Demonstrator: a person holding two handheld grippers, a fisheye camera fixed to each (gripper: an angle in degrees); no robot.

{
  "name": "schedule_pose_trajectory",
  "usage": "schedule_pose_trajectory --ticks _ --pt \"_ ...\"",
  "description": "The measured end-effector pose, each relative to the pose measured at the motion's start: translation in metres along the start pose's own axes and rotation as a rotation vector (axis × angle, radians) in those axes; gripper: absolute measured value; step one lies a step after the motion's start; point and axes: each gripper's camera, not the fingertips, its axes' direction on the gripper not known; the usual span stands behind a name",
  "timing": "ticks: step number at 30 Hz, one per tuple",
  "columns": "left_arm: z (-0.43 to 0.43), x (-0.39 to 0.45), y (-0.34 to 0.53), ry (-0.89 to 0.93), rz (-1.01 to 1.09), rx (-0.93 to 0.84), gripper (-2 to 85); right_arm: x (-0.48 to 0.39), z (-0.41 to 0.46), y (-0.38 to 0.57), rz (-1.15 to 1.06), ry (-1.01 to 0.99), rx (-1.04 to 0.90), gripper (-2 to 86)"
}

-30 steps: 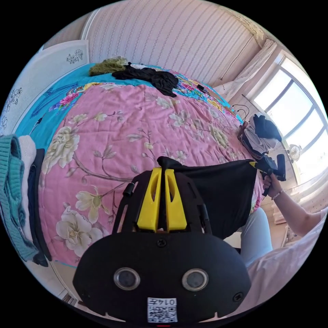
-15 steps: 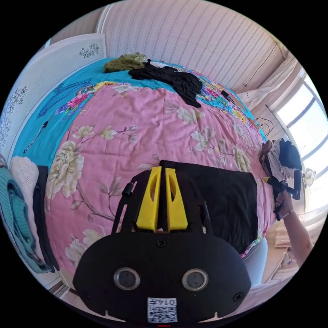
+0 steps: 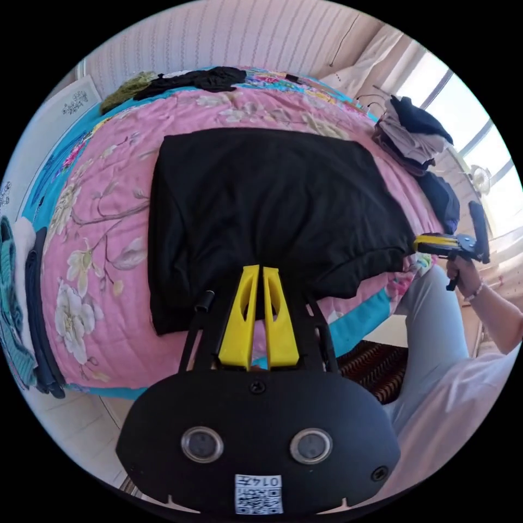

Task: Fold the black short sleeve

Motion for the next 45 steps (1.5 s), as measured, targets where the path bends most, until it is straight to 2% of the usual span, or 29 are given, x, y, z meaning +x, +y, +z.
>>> schedule_pose_trajectory --ticks 2,4,6,7,11,16,17,20,21,22,23,25,27,28,30,32,34,36,40,42,44,45 --pt "-0.004 -0.003 0.000 0.040 -0.068 -0.020 -0.5 -0.003 -0.002 -0.013 0.047 -0.035 -0.045 0.8" --pt "-0.020 0.006 0.002 -0.013 -0.049 0.016 -0.8 -0.015 -0.011 -0.024 0.033 -0.027 -0.054 0.5" --pt "-0.046 0.033 0.009 -0.093 0.073 0.149 -0.9 -0.037 -0.024 -0.035 -0.033 -0.008 -0.007 0.2" --pt "-0.050 0.047 0.011 -0.073 0.114 0.171 -0.9 -0.055 -0.030 -0.046 -0.088 -0.014 0.016 0.0" --pt "-0.031 0.091 0.014 0.016 0.182 0.141 -1.0 -0.128 -0.014 -0.104 -0.315 0.031 0.022 -0.3" --pt "-0.018 0.132 0.013 -0.053 0.196 0.224 -1.0 -0.175 0.022 -0.195 -0.399 0.113 -0.030 -0.4" --pt "-0.011 0.139 0.014 -0.074 0.203 0.224 -1.0 -0.180 0.025 -0.217 -0.384 0.109 -0.031 -0.4" --pt "0.035 0.145 0.020 -0.060 0.166 0.056 -1.0 -0.191 0.043 -0.257 -0.345 0.106 -0.072 -0.4" --pt "0.039 0.143 0.031 -0.031 0.118 0.143 -1.0 -0.193 0.052 -0.261 -0.344 0.116 -0.099 -0.4" --pt "0.040 0.143 0.034 -0.022 0.112 0.151 -1.0 -0.195 0.080 -0.264 -0.351 0.155 -0.205 -0.4" --pt "0.041 0.145 0.037 -0.020 0.136 0.154 -1.0 -0.196 0.100 -0.260 -0.345 0.171 -0.227 -0.4" --pt "0.038 0.150 0.032 0.002 0.187 0.106 -1.0 -0.200 0.100 -0.253 -0.346 0.193 -0.138 -0.5" --pt "0.028 0.153 0.028 0.027 0.204 0.095 -1.0 -0.205 0.100 -0.256 -0.363 0.209 -0.171 -0.5" --pt "0.023 0.155 0.028 0.031 0.205 0.116 -1.0 -0.208 0.097 -0.263 -0.395 0.211 -0.225 -0.5" --pt "0.011 0.162 0.033 0.000 0.206 0.210 -1.0 -0.211 0.083 -0.272 -0.428 0.190 -0.204 -0.5" --pt "0.022 0.167 0.035 -0.027 0.196 0.169 -1.0 -0.203 0.072 -0.289 -0.375 0.218 -0.109 -0.5" --pt "0.050 0.171 0.040 -0.002 0.196 0.051 -1.0 -0.191 0.085 -0.303 -0.314 0.248 -0.116 -0.5" --pt "0.053 0.175 0.050 -0.001 0.192 0.126 -1.0 -0.175 0.118 -0.309 -0.279 0.238 -0.207 -0.5" --pt "0.047 0.174 0.040 0.076 0.219 0.066 -0.9 -0.155 0.117 -0.302 -0.236 0.186 -0.194 -0.5" --pt "0.034 0.178 0.040 0.109 0.234 0.121 -0.8 -0.143 0.099 -0.285 -0.255 0.124 -0.114 -0.6" --pt "0.022 0.187 0.041 0.104 0.252 0.181 -0.5 -0.112 0.057 -0.238 -0.190 -0.021 0.093 -0.7" --pt "0.017 0.195 0.041 0.091 0.267 0.205 0.1 -0.102 0.047 -0.222 -0.166 -0.051 0.132 -0.6"
